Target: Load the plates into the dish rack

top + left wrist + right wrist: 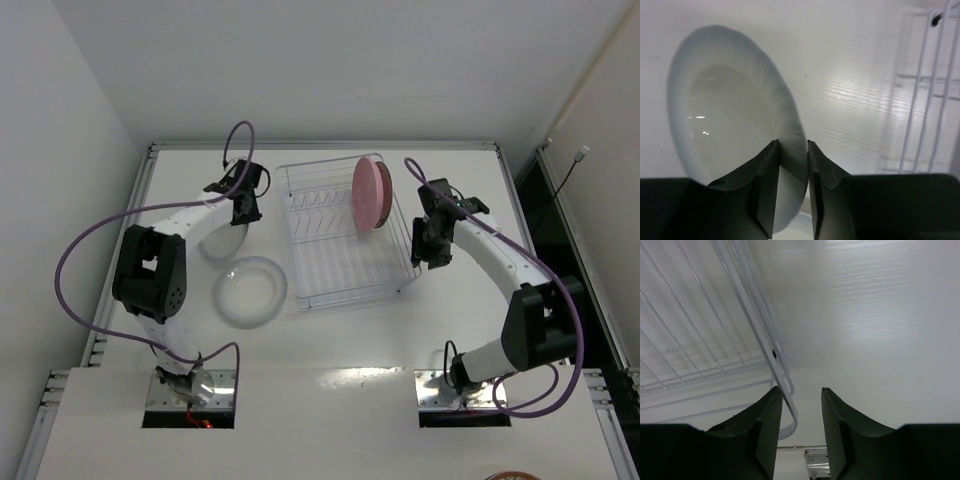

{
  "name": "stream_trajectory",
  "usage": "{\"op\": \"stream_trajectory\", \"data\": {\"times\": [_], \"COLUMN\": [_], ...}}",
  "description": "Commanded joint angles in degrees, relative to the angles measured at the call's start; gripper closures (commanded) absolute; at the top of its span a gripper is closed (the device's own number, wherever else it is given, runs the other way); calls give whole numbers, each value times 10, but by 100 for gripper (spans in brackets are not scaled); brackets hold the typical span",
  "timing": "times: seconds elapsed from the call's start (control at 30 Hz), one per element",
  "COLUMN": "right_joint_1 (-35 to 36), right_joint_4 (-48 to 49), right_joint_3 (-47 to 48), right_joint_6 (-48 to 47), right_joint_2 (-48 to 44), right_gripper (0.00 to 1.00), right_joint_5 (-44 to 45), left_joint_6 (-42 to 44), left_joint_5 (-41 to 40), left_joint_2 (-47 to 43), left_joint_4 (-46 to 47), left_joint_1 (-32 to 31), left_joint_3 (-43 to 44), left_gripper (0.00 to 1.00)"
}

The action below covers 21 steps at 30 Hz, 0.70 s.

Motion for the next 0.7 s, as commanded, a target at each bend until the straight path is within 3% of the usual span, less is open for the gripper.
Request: {"op": "stream_trajectory", "data": {"times": [0.0,0.43,0.67], "right_joint_1": [-4,-4,-4], "right_joint_4": [12,17,12], "right_joint_3": [-5,-10,-10], "right_joint_6": [-2,-2,-2], "right_joint_2": [1,1,1], "right_gripper": [66,66,66], "right_joint_5": [-6,-1,4], "left_joint_6": [-23,-38,-38], "left_joint_5": [-7,-17,-43], "left_joint_2": [-50,-94,-112], "left_joint_4": [-1,-6,-21], "left_joint_1": [1,1,1], "left_joint_3": [43,49,121], "left_gripper": [100,100,100]}}
